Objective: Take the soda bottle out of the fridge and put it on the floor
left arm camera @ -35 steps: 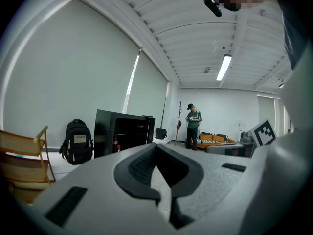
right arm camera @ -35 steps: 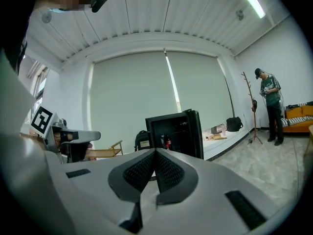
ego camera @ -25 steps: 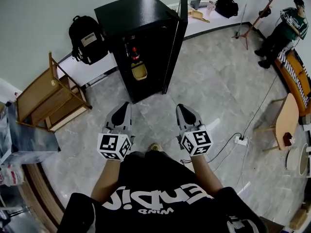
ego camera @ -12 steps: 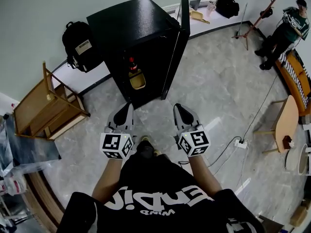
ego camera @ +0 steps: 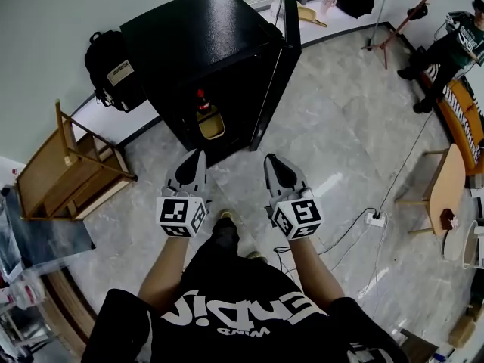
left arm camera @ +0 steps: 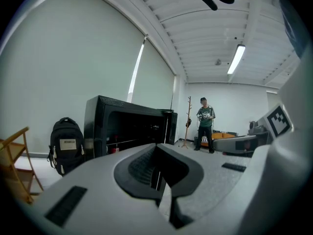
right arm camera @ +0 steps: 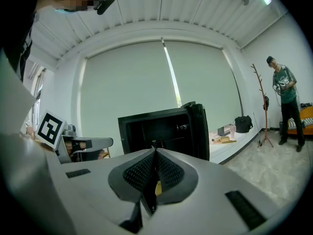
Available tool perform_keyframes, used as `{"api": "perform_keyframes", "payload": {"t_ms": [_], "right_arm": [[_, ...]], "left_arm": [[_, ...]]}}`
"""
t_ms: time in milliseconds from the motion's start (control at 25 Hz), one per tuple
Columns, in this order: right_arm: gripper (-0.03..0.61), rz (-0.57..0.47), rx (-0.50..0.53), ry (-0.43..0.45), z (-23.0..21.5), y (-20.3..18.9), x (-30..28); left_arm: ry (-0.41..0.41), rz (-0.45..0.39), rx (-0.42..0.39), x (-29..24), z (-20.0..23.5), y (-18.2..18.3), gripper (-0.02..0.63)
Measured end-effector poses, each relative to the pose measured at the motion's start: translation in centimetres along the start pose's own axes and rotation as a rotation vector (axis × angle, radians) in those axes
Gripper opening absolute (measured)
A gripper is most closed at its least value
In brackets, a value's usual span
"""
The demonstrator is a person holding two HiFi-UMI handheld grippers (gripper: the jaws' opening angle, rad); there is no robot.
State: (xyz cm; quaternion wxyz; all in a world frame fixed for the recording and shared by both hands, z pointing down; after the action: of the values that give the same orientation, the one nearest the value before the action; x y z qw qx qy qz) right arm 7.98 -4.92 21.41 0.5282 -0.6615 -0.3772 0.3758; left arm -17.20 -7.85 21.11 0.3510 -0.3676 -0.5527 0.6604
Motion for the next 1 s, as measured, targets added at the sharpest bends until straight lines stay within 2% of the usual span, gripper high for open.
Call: {"api": "perform_keyframes", "payload": {"t_ms": [480, 1000], "right_arm": [[0.023, 0.005, -0.025, 0.018, -1.0, -2.7, 0.3], [0.023, -0.024, -0.038, 0.044, -2.6, -9.0, -3.1]], "left_arm": [[0.066, -0.005, 0.003, 0.1, -0.5, -2.7, 0.008], [0.101, -0.012, -0.024, -2.8, 1.1, -9.1, 0.009]]}}
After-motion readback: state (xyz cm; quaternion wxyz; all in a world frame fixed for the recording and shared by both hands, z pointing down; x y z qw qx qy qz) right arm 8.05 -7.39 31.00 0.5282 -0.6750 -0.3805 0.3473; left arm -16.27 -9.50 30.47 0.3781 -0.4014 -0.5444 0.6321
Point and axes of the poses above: the fingertips, and each gripper's own axes: x backward along the fingers, z to its left, y out of its top, the point moved 10 cm from there along x, backward along the fingers, and after that the axes turned 4 degrees about -z, right-handed, at the moved point
